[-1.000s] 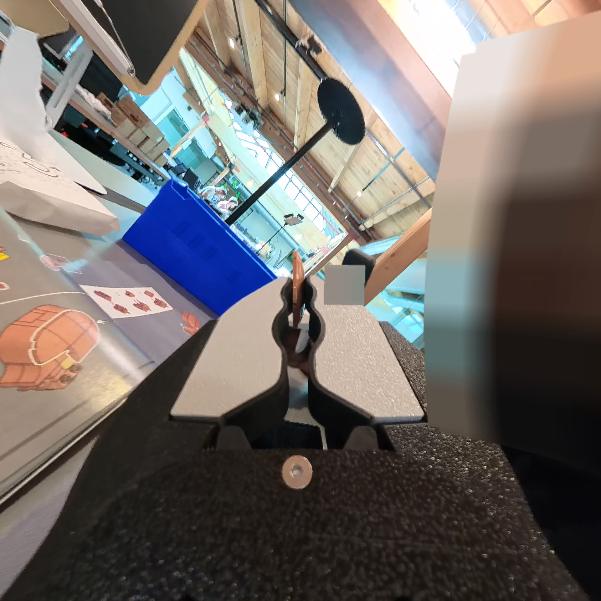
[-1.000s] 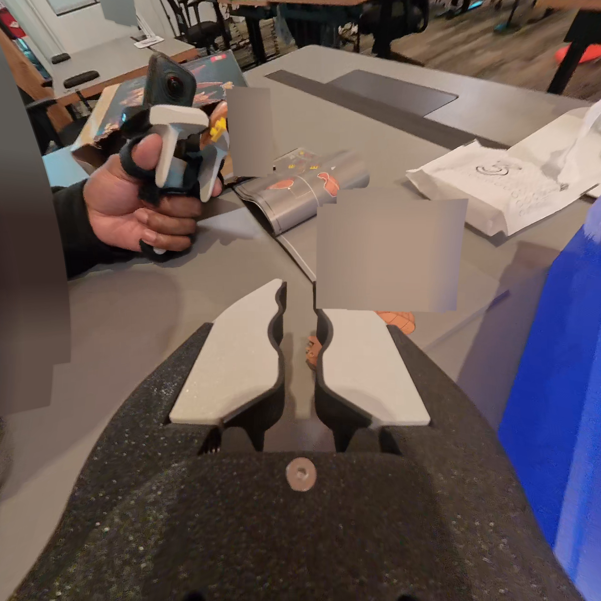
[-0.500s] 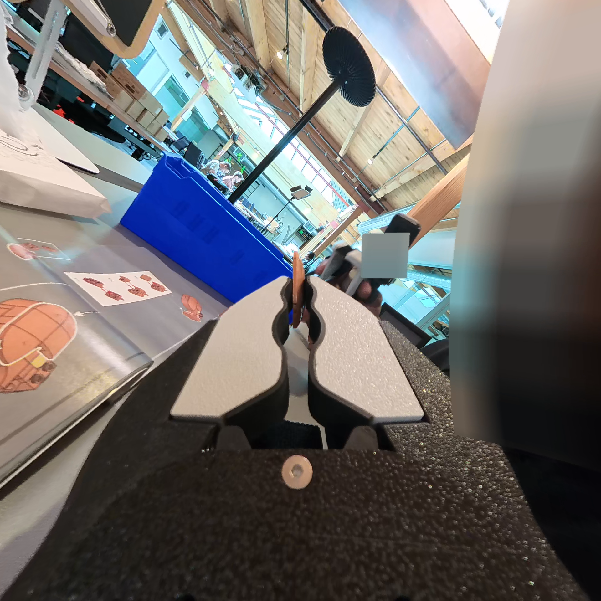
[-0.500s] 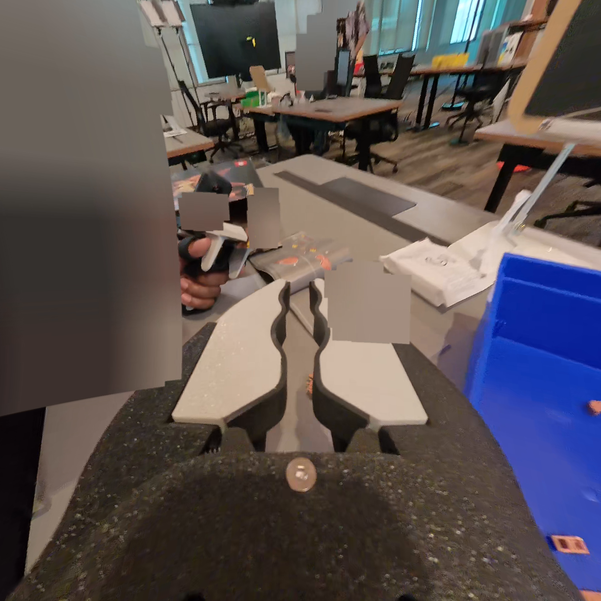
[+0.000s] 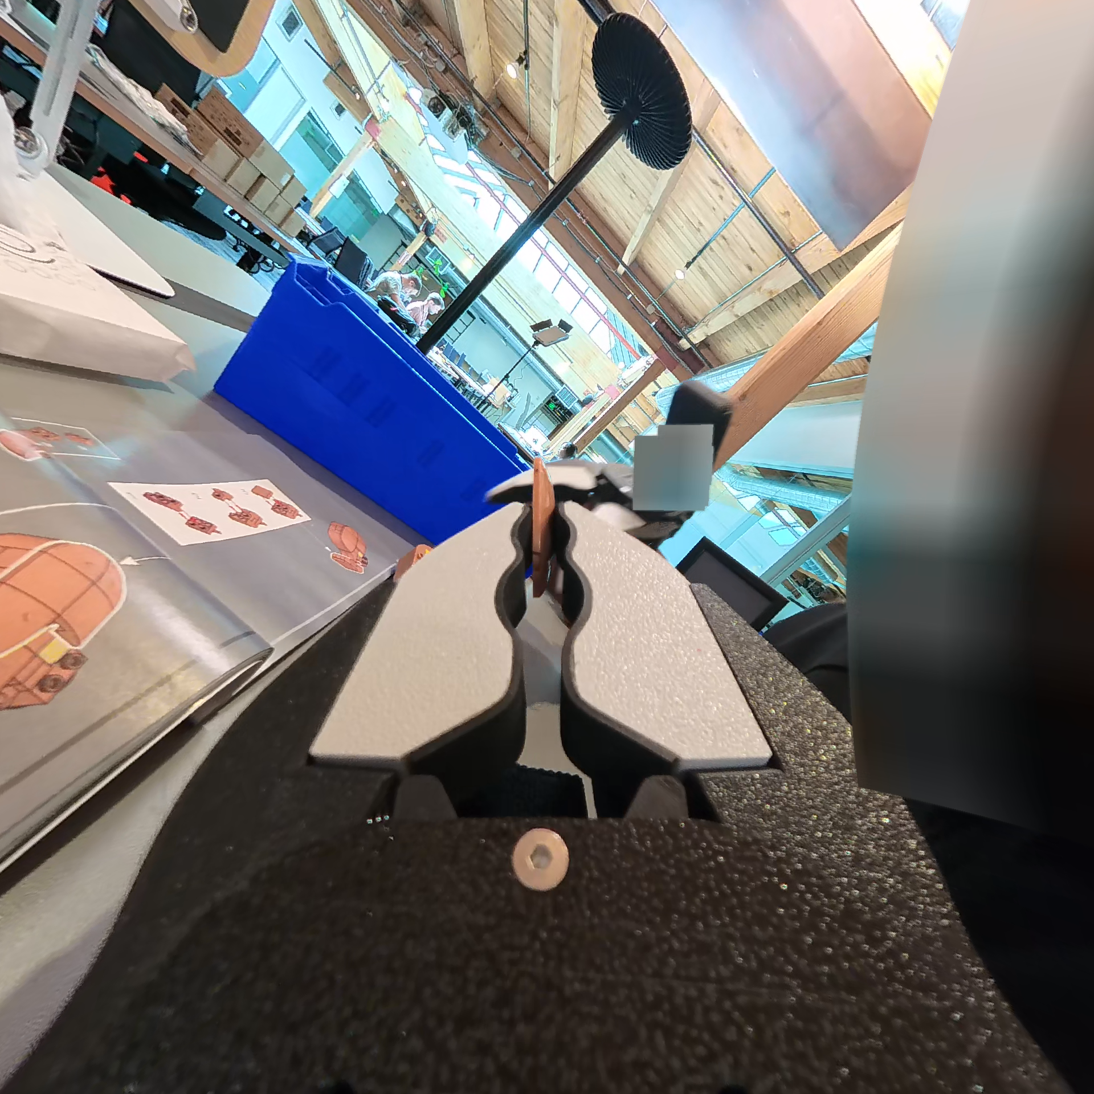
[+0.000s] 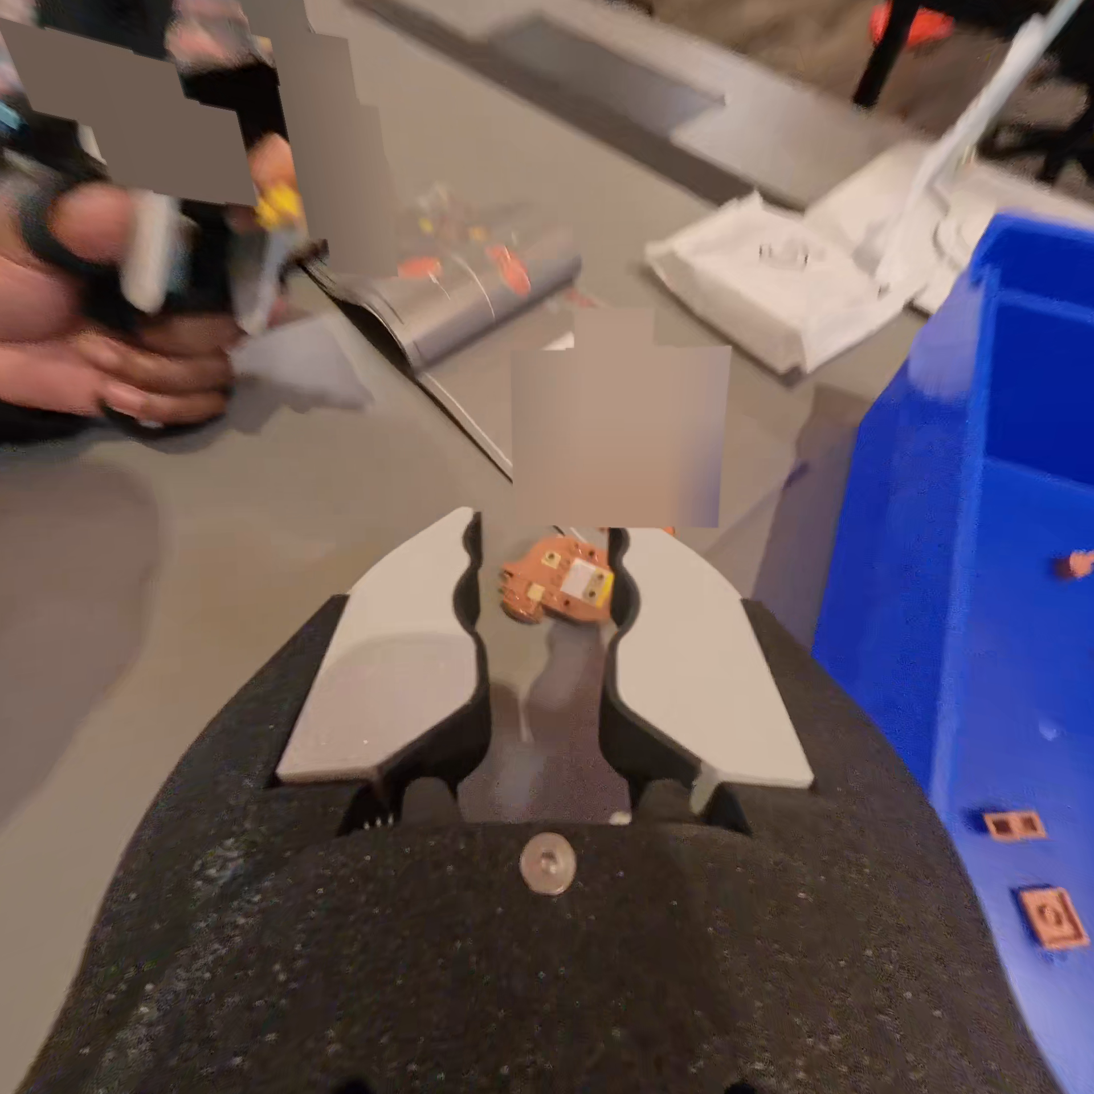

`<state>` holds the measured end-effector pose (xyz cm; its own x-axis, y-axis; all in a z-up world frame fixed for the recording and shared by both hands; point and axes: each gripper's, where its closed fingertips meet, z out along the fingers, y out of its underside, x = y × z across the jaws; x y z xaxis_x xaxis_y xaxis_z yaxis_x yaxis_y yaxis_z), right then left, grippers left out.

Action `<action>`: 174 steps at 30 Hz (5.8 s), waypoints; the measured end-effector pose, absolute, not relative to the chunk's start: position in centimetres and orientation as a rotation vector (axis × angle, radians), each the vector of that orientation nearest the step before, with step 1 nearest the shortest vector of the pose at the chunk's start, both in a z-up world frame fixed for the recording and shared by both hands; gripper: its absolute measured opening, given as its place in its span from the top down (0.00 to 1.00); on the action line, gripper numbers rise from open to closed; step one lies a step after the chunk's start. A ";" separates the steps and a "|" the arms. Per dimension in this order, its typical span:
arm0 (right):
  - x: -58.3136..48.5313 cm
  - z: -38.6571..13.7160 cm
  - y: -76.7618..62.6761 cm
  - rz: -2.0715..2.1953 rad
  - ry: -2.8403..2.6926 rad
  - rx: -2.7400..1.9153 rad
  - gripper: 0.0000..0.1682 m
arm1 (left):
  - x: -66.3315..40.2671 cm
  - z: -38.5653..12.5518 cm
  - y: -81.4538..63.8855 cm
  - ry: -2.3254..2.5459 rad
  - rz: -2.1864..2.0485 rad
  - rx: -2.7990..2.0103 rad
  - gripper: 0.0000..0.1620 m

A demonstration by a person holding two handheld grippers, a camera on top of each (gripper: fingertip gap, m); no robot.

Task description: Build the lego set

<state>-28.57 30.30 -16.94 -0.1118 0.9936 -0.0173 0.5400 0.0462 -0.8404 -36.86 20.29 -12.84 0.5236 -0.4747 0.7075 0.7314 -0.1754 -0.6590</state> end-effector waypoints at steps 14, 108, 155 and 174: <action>-29.0 -24.0 31.2 0.668 -1.886 -1.664 0.63 | -36.7 -12.9 20.1 -0.246 -1.108 -1.380 0.96; -22.0 -15.1 43.6 0.407 -2.061 -1.763 0.92 | -34.2 -13.9 20.3 -0.157 -1.097 -1.509 0.96; -30.0 -13.2 17.6 1.442 -1.957 -1.084 0.94 | -29.3 -13.3 17.6 0.417 -0.795 -1.681 0.96; -29.5 -17.0 17.5 1.310 -2.170 -1.144 0.93 | -29.8 -16.5 17.2 0.410 -0.846 -1.899 0.98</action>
<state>-29.47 17.55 -17.00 -0.6082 0.7875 -0.0998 0.4553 0.2431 -0.8565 -29.79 17.18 -16.51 0.7003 -0.6048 0.3792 0.0770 -0.4641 -0.8824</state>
